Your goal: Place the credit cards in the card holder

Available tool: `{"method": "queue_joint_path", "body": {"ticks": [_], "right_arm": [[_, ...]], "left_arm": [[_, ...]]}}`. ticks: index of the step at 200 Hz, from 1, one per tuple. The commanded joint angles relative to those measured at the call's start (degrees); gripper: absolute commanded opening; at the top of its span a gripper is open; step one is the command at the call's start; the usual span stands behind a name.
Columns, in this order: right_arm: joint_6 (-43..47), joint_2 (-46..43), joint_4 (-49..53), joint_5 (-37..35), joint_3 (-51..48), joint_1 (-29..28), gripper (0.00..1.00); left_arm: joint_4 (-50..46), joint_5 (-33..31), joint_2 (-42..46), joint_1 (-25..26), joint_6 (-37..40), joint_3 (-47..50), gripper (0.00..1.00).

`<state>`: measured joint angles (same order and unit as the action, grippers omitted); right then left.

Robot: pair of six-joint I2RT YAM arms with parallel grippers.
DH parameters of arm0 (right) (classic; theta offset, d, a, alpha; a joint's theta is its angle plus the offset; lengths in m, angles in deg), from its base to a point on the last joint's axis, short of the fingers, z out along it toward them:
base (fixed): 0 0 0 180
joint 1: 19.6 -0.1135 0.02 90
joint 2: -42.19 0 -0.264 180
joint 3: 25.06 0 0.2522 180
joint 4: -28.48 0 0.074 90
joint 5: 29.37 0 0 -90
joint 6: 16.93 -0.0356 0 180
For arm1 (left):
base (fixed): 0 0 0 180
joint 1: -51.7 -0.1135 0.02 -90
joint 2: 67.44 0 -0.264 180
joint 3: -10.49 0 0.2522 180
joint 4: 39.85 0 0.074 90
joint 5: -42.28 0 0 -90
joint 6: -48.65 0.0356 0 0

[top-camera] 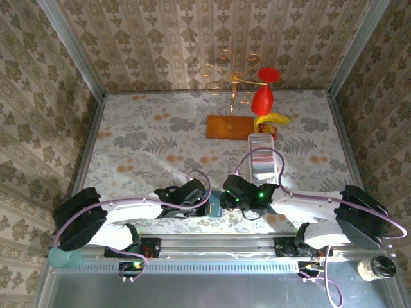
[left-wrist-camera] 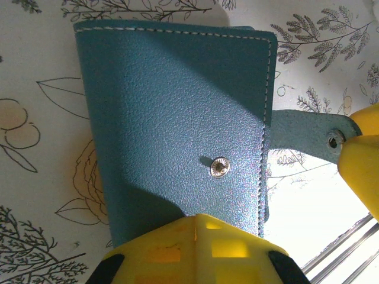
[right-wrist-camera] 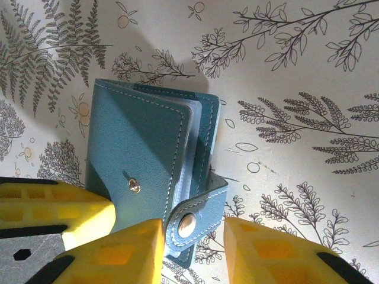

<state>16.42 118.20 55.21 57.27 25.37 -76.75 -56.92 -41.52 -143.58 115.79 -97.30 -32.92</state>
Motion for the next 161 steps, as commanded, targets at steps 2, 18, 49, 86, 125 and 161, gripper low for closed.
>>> {"method": "queue_joint_path", "body": {"ticks": [2,18,49,86,125,161], "right_arm": [[0.4,0.2,0.7,-0.3,1.2,0.3,0.23],[0.5,-0.2,0.9,-0.7,1.2,0.3,0.16],[0.4,-0.3,1.0,-0.6,1.4,0.3,0.00],[0.2,-0.6,-0.1,-0.2,1.2,0.3,0.14],[0.0,-0.8,0.0,-0.9,1.1,0.3,0.14],[0.2,-0.7,0.4,-1.3,1.5,0.4,0.22]], "left_arm": [[-2.1,-0.9,-1.3,0.5,-0.9,0.1,0.00],[-2.1,-0.9,-1.2,0.4,-0.9,0.2,0.00],[-2.0,-0.9,-1.2,0.5,-1.0,0.3,0.00],[-1.4,-0.7,-1.4,0.4,-1.3,0.7,0.00],[-1.1,-0.6,-1.4,0.4,-1.4,0.9,0.00],[-0.9,-0.5,-1.5,0.5,-1.4,1.1,0.00]]}}
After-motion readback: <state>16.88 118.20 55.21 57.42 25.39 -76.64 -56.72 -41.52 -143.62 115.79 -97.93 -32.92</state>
